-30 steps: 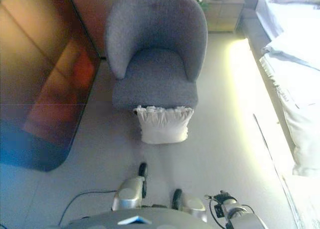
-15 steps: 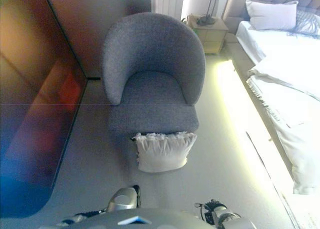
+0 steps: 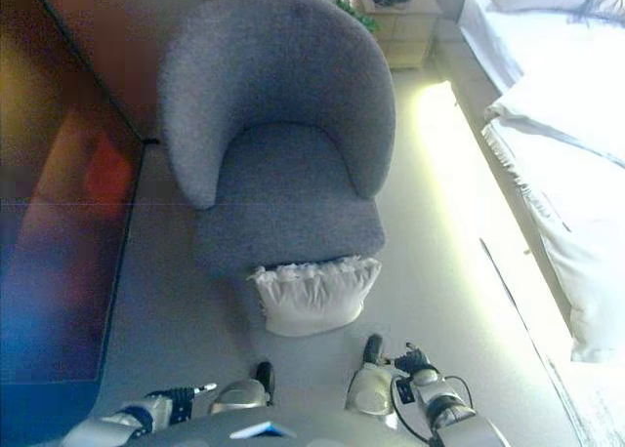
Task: Pick up the cushion and take it to the sofa
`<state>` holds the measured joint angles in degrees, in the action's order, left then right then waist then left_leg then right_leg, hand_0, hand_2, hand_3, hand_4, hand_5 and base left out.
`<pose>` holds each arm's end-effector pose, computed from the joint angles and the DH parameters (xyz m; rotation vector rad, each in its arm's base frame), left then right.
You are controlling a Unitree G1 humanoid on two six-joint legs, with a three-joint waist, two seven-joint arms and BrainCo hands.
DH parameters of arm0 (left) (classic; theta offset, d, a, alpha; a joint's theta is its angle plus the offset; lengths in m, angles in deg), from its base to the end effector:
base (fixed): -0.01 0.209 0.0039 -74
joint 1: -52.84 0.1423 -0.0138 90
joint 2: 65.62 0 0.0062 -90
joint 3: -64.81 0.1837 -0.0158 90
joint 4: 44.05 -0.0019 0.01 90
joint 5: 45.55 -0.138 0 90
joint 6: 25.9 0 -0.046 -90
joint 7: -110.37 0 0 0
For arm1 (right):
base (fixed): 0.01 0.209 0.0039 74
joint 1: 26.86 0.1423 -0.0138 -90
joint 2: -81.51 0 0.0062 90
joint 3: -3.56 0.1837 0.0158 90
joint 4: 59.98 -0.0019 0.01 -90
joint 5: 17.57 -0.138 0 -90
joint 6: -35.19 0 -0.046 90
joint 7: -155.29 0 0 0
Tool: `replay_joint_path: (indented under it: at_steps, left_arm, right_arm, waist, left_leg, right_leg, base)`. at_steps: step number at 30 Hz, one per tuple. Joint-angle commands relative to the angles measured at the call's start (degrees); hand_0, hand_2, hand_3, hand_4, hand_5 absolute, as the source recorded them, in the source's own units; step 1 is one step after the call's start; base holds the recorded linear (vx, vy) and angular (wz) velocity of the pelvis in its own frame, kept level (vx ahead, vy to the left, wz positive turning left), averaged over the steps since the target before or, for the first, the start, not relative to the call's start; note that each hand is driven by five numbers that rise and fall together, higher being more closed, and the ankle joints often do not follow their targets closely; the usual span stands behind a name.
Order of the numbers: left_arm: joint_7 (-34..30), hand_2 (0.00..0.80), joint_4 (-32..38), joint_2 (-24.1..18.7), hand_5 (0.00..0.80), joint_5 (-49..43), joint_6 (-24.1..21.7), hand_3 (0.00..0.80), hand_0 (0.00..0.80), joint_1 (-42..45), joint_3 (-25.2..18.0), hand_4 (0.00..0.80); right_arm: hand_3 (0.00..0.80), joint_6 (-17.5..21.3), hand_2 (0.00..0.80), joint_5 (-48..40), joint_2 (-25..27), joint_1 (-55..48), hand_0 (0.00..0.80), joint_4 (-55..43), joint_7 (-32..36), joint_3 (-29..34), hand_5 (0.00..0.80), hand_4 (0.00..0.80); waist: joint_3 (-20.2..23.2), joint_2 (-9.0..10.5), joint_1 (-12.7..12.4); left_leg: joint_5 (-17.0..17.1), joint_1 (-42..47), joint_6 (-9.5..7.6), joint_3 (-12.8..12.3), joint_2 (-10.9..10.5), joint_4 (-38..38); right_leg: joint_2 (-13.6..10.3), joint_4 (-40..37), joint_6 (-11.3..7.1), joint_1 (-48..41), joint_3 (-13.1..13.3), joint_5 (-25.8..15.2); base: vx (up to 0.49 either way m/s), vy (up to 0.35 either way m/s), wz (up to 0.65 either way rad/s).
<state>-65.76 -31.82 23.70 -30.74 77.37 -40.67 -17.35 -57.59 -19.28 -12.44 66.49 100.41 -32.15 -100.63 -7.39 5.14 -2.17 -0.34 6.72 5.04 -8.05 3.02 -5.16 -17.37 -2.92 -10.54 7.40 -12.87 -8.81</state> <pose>0.0615 0.2457 -0.1133 0.1478 1.5044 0.3184 0.0901 -0.2067 -0.1156 -0.4013 1.2097 -0.0464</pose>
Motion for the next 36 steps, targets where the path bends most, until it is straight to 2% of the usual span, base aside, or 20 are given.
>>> replay_joint_path:
  at_steps: [1,4,6,8,10,11,13,15,17,18,21,25,32,36]
  left_arm:
    - [2.64,0.000,-0.52,0.46,0.000,1.07,-2.06,0.000,0.000,-0.72,-1.42,0.000]
    - [4.03,0.000,-0.48,0.53,0.000,0.62,-3.08,0.000,0.000,1.21,-3.11,0.000]
    - [3.20,0.000,-0.53,1.01,0.000,-0.08,-3.33,0.000,0.000,1.66,-3.26,0.000]
    - [3.23,0.000,-0.38,1.92,0.000,0.28,-3.94,0.000,0.000,1.65,-3.02,0.000]
    - [3.24,0.000,0.17,3.08,0.000,-0.67,-4.88,0.000,0.000,1.05,-1.65,0.000]
    - [3.93,0.000,0.90,3.49,0.000,0.59,-4.91,0.000,0.000,0.81,-0.53,0.000]
    - [4.67,0.000,1.46,4.28,0.000,3.32,-6.71,0.000,0.000,0.94,-0.26,0.000]
    - [4.22,0.000,2.62,4.20,0.000,3.97,-9.13,0.000,0.000,0.10,-0.68,0.000]
    - [3.46,0.000,3.51,3.93,0.000,4.85,-12.09,0.000,0.000,-1.31,-0.41,0.000]
    - [3.39,0.000,4.28,3.76,0.000,5.51,-13.80,0.000,0.000,-2.25,-0.14,0.000]
    - [4.12,0.000,6.04,2.80,0.000,7.12,-17.47,0.000,0.000,-5.66,1.89,0.000]
    - [6.97,0.000,8.89,1.43,0.000,8.93,-18.82,0.000,0.000,-12.33,5.41,0.000]
    - [12.83,0.000,12.71,0.42,0.000,11.44,-22.93,0.000,0.000,-19.91,9.65,0.000]
    - [15.47,0.000,14.62,0.68,0.000,11.59,-23.62,0.000,0.000,-23.92,11.23,0.000]
  right_arm:
    - [0.000,1.45,0.000,1.73,3.12,1.68,0.000,0.72,0.53,0.84,0.000,0.000]
    - [0.000,2.40,0.000,2.77,3.92,0.87,0.000,1.12,2.14,0.81,0.000,0.000]
    - [0.000,2.80,0.000,2.14,4.44,1.48,0.000,1.04,1.43,0.54,0.000,0.000]
    - [0.000,1.62,0.000,1.04,4.82,2.52,0.000,0.95,0.10,0.72,0.000,0.000]
    - [0.000,0.95,0.000,1.25,5.61,3.71,0.000,1.09,-0.18,0.82,0.000,0.000]
    - [0.000,0.95,0.000,1.34,5.86,4.02,0.000,1.06,-0.50,0.74,0.000,0.000]
    - [0.000,1.35,0.000,0.49,6.09,5.24,0.000,1.40,-2.24,0.23,0.000,0.000]
    - [0.000,3.27,0.000,-0.93,6.37,6.41,0.000,0.83,-4.53,0.26,0.000,0.000]
    - [0.000,4.17,0.000,-1.35,7.01,7.48,0.000,-0.18,-6.17,-0.11,0.000,0.000]
    - [0.000,5.12,0.000,-1.05,7.18,8.35,0.000,-0.68,-7.05,-0.53,0.000,0.000]
    - [0.000,6.10,0.000,-1.21,7.39,10.78,0.000,-2.22,-9.82,-1.96,0.000,0.000]
    - [0.000,5.37,0.000,-1.25,7.25,16.84,0.000,-3.51,-13.81,-5.02,0.000,0.000]
    - [0.000,3.99,0.000,-1.28,7.87,25.66,0.000,-5.40,-17.80,-8.40,0.000,0.000]
    - [0.000,3.85,0.000,-0.93,8.64,29.44,0.000,-6.38,-18.49,-9.68,0.000,0.000]
  waist:
    - [-1.14,-1.70,1.27]
    - [0.57,-1.49,1.03]
    - [0.63,-1.82,0.82]
    - [0.03,-1.98,0.26]
    - [-0.98,-2.73,-0.36]
    - [-1.54,-3.24,-0.54]
    - [-2.51,-4.45,-1.50]
    - [-3.73,-5.89,-1.75]
    - [-4.86,-6.77,-2.10]
    - [-5.31,-6.74,-1.91]
    - [-7.31,-7.02,-1.27]
    - [-12.23,-6.64,-0.56]
    - [-18.72,-6.67,-0.03]
    - [-21.54,-6.48,0.11]
  left_leg:
    - [-3.56,-0.65,-1.43,0.44,3.27,5.23]
    - [-3.69,0.39,0.01,2.26,6.07,9.14]
    - [-0.53,-0.89,1.03,2.90,7.73,14.72]
    - [1.79,-3.89,1.46,3.34,8.31,20.12]
    - [3.35,-7.64,1.95,1.30,8.34,23.24]
    - [4.06,-8.87,2.45,0.36,8.58,23.16]
    - [3.67,-9.85,2.13,0.73,6.71,18.15]
    - [6.52,-10.87,2.75,-0.28,7.38,13.84]
    - [9.06,-12.95,3.32,1.24,7.75,12.67]
    - [7.55,-12.78,2.89,1.06,7.30,11.03]
    - [5.94,-13.61,2.59,1.33,6.60,8.74]
    - [4.25,-20.44,1.95,2.51,5.60,12.52]
    - [3.43,-28.90,0.64,3.28,3.85,16.69]
    - [3.72,-32.77,-0.09,3.33,2.79,17.39]
  right_leg:
    - [-0.22,4.52,0.11,0.78,0.16,-2.24]
    - [1.55,5.74,1.82,-1.92,-0.35,0.93]
    - [2.95,6.47,3.92,-2.89,-1.04,2.74]
    - [3.63,6.07,5.28,-4.69,-1.96,3.70]
    - [4.00,5.71,6.23,-6.67,-3.38,5.07]
    - [4.09,5.45,6.29,-7.24,-3.82,5.41]
    - [4.28,4.80,5.44,-7.63,-3.17,5.67]
    - [5.27,4.37,5.39,-7.60,-2.70,6.31]
    - [6.00,4.31,5.84,-7.04,-2.00,7.11]
    - [5.65,4.50,5.81,-5.97,-2.17,7.05]
    - [5.31,6.84,5.84,-2.22,-1.98,7.41]
    - [4.24,11.98,5.48,6.21,-1.05,6.92]
    - [3.42,15.33,4.37,14.81,0.80,5.87]
    - [3.23,16.02,3.89,18.62,1.33,5.21]
  base:
    - [0.307,-0.311,0.36]
    - [0.264,-0.311,0.18]
    - [0.164,-0.216,-0.01]
    - [0.119,-0.160,0.04]
    - [0.067,-0.050,0.07]
    - [0.072,0.060,0.09]
    - [0.099,0.121,0.14]
    - [0.037,0.145,0.14]
    - [-0.046,0.143,0.09]
    - [-0.075,0.155,0.12]
    - [-0.119,0.109,0.22]
    - [-0.203,0.027,0.09]
    - [-0.106,0.059,-0.01]
    - [-0.100,0.032,0.00]
